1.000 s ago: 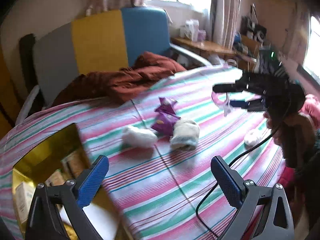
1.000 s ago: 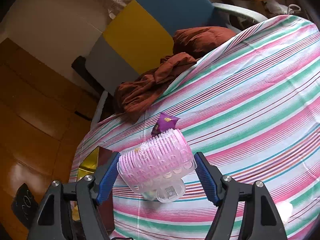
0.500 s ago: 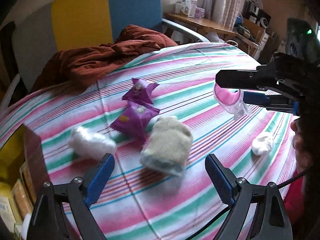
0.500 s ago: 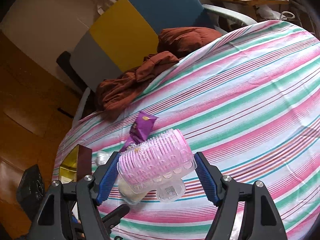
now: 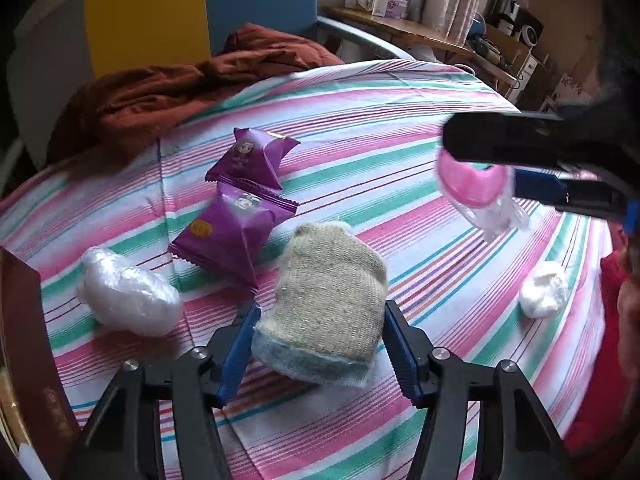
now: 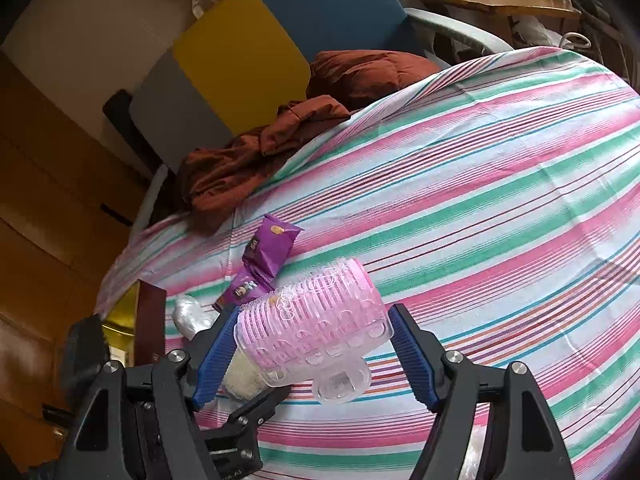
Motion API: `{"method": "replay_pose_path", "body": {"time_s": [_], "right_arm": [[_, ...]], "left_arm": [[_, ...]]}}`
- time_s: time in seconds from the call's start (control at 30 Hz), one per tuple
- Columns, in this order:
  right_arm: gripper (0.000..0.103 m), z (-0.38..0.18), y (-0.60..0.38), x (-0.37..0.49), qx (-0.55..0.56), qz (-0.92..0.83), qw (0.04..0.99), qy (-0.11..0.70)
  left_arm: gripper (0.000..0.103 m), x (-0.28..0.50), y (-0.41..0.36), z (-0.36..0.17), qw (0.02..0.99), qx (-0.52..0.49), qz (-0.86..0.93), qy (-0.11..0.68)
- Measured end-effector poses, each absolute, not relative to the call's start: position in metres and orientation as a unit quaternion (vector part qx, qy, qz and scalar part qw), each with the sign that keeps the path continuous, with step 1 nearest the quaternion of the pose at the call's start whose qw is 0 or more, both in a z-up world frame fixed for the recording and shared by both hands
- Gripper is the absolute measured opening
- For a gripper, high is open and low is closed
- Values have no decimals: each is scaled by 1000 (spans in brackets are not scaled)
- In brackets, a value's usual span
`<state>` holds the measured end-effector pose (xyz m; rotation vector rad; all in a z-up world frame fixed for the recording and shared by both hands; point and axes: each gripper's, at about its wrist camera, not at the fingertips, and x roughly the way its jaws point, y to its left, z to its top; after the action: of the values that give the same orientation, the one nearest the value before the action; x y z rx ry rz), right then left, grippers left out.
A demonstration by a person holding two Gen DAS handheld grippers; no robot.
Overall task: Organize objects
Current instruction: 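Grasp the beige sock with left tool while right tool holds the roller, then carry the sock and pink roller over the gold tray and release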
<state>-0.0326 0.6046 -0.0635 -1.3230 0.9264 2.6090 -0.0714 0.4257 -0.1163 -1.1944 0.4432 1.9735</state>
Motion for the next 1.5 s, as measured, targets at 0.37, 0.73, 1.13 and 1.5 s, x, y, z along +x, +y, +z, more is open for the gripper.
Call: {"method": "replay_pose_path", "body": {"time_s": [0.37,0.73,1.13,1.5], "right_arm": [[75,-70,599,-38,-456,846,56,272],[75,-75,595,-44,-473,844,70,243],[75,-76,594,-45,-475,846,80,228],[75,-66,583,-43,-457,863,78,199]], "left_arm": [[57,-69,414,-124,374,-466,785,162],[54,-64,410,-125,379,-452,791,166],[48,-52,389,-106,355,-435,812,158],[48,-20,338,-44,356,-386,842,126]]}}
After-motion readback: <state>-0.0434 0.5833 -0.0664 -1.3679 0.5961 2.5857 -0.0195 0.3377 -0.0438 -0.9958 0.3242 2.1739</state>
